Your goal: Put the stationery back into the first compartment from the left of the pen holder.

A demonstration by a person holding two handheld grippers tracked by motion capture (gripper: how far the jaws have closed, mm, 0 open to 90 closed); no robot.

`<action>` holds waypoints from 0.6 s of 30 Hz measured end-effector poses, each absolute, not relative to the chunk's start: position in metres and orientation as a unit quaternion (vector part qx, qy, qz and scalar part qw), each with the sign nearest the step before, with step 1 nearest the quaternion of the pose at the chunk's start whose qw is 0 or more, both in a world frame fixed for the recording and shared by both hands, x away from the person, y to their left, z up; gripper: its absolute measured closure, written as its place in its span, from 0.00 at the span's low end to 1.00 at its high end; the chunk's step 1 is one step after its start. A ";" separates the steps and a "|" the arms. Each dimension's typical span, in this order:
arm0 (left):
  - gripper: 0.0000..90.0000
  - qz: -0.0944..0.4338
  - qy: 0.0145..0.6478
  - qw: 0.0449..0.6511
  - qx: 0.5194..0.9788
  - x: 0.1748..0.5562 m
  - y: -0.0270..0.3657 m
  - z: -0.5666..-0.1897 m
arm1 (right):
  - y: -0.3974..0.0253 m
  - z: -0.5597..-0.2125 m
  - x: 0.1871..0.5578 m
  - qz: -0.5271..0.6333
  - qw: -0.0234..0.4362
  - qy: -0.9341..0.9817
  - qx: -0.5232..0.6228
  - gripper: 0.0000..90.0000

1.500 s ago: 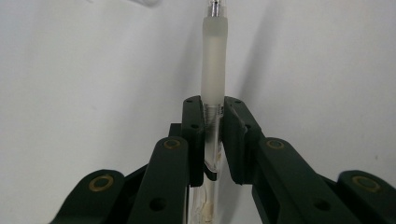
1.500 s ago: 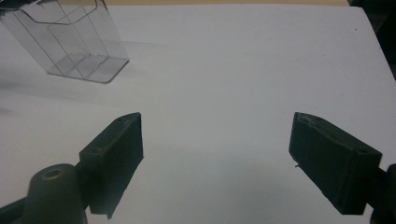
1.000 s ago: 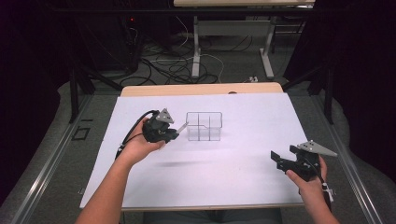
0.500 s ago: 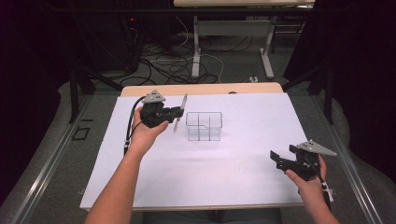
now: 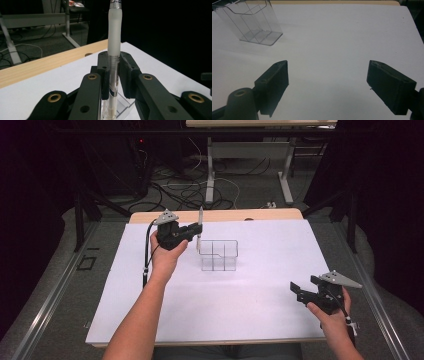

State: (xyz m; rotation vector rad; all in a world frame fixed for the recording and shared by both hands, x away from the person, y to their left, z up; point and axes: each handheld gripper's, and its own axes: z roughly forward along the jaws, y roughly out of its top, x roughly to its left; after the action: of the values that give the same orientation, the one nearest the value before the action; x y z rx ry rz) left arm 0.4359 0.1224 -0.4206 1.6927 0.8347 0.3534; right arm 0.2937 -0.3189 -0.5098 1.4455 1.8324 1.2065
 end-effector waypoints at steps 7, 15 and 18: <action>0.89 0.174 0.385 0.573 0.703 0.435 0.115 -0.422 | -0.319 -0.510 0.294 0.445 0.255 0.673 0.533 0.19; 0.89 0.188 0.416 0.573 0.680 0.435 0.107 -0.430 | -0.318 -0.511 0.295 0.443 0.257 0.677 0.529 0.19; 0.89 0.190 0.430 0.570 0.674 0.437 0.105 -0.435 | -0.318 -0.511 0.295 0.443 0.256 0.677 0.529 0.19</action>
State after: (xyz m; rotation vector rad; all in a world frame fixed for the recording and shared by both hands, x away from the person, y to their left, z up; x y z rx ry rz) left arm 0.4369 0.1055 -0.4355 1.5822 1.0100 0.4452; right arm 0.2948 -0.3183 -0.5111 1.4354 1.8374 1.2024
